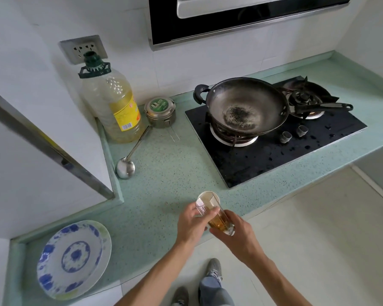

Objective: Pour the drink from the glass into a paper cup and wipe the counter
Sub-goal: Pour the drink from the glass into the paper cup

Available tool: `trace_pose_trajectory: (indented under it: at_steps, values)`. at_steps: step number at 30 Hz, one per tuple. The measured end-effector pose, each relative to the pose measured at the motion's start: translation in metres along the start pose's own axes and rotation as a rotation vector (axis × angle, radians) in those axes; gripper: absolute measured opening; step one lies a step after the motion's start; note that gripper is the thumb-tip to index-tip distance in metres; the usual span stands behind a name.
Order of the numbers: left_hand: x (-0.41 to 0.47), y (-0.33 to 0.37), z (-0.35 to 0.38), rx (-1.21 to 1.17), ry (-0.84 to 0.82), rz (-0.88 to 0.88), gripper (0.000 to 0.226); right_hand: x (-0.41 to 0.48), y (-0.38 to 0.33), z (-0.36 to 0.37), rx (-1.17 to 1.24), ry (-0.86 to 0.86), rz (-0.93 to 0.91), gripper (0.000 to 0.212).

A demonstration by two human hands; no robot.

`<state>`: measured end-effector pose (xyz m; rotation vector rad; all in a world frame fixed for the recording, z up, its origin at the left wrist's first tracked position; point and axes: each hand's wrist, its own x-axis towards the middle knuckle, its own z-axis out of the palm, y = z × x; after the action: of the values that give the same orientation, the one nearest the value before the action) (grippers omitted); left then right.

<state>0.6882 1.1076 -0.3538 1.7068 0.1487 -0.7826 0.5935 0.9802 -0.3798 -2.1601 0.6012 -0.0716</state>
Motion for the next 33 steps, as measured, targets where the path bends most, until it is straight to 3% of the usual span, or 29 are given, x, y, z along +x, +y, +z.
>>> trace_pose_trajectory:
  at_steps: [5,9,16,22,26,33]
  values:
    - [-0.003,0.0,0.013,-0.08,-0.071,-0.157,0.047,-0.007,0.014,-0.006,-0.081,0.026,-0.049,0.046]
    - [-0.003,-0.004,0.015,-0.152,-0.129,-0.223,0.034,-0.007,0.022,-0.009,-0.12,0.051,-0.073,0.061]
    - [0.007,-0.005,0.011,-0.262,-0.167,-0.297,0.061,-0.001,0.018,-0.014,-0.188,0.093,-0.099,0.08]
    - [0.015,-0.006,0.01,-0.304,-0.176,-0.333,0.077,0.002,0.01,-0.02,-0.256,0.113,-0.085,0.07]
    - [0.017,-0.006,0.011,-0.326,-0.179,-0.341,0.09,0.004,0.008,-0.023,-0.282,0.11,-0.101,0.082]
    - [0.02,-0.004,0.011,-0.337,-0.186,-0.332,0.091,0.005,0.007,-0.025,-0.27,0.09,-0.106,0.088]
